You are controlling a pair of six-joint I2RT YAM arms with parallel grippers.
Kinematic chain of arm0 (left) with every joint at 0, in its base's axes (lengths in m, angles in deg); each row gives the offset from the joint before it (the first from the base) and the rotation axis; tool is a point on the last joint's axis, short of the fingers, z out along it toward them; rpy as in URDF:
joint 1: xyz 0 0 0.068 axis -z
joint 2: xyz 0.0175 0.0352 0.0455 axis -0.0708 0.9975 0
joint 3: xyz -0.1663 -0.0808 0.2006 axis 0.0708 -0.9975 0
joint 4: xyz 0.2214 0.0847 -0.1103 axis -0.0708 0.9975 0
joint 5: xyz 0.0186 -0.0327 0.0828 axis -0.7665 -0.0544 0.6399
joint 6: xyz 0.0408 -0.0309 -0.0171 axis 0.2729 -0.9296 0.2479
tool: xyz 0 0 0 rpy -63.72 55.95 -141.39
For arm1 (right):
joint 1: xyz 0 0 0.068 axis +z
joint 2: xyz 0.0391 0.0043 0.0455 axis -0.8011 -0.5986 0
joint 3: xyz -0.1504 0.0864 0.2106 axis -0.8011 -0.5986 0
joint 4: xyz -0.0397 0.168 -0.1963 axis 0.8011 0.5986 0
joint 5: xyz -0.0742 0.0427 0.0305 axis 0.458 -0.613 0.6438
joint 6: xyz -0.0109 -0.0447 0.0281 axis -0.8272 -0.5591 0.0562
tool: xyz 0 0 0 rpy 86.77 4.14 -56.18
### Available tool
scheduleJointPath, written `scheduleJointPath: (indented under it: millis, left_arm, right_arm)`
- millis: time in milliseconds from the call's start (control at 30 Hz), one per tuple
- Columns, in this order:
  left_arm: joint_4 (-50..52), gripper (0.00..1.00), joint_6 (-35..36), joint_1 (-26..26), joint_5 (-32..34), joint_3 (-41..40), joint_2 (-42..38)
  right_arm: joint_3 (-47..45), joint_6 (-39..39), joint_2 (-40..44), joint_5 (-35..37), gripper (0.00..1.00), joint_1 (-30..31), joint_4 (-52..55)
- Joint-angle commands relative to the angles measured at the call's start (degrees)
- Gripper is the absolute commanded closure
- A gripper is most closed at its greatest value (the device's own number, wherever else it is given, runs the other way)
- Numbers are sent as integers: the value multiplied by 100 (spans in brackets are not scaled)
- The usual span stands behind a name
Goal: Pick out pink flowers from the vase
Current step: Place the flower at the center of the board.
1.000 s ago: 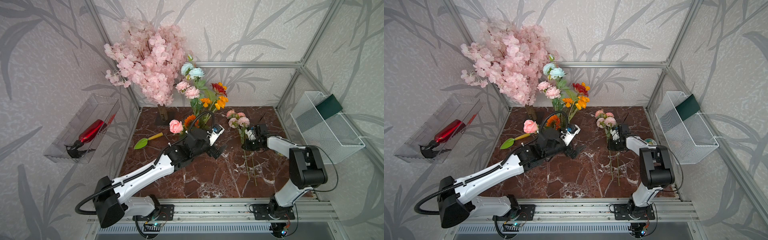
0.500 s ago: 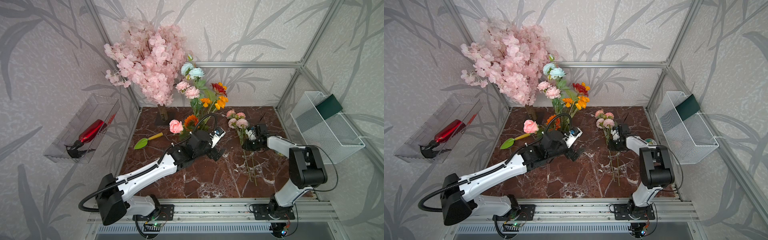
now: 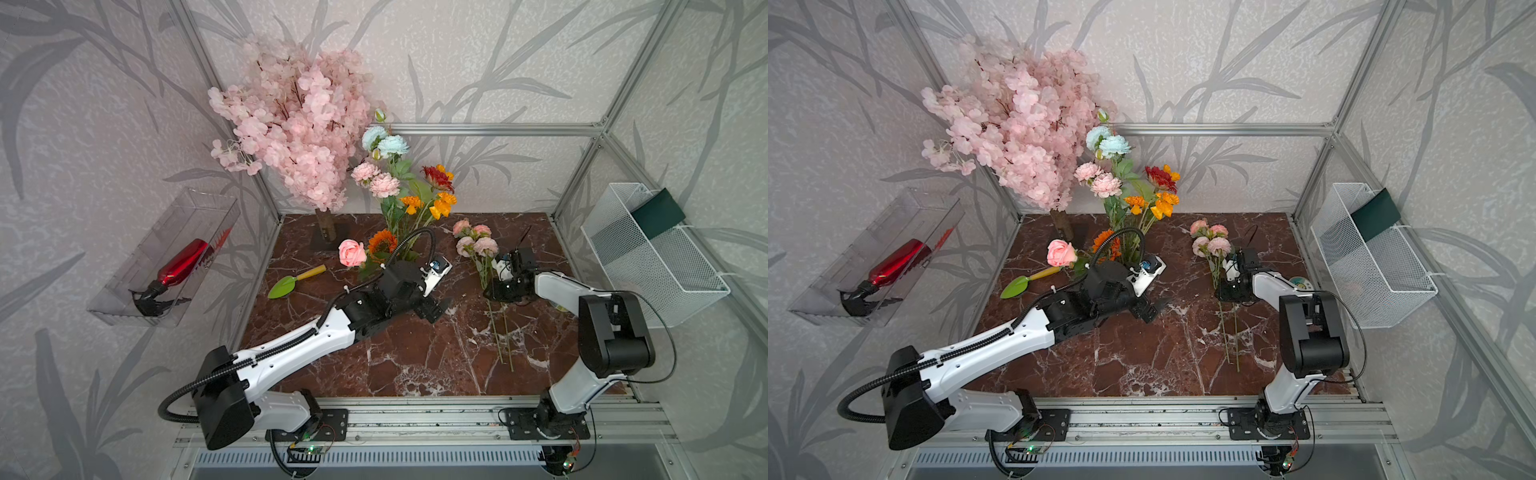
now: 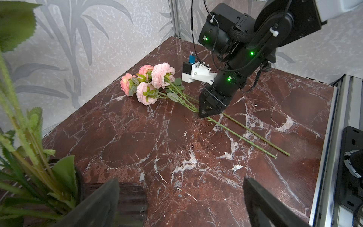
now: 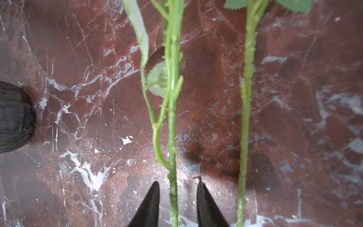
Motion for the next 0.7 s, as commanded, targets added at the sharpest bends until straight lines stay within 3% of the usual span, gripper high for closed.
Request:
scheduleJointPath:
  millis: [0,433,667]
  left_arm:
    - [44,1,48,54,49,188,-87]
    - [16,1,70,63,98,230,-276]
    - [206,1,373,63,518,343,-686]
  right_arm:
    - [116,-45,228,101,64,-16,205]
    - [266,-69,884,273,46,-16,594]
    - [296,-218,2041,182,24,-5,775]
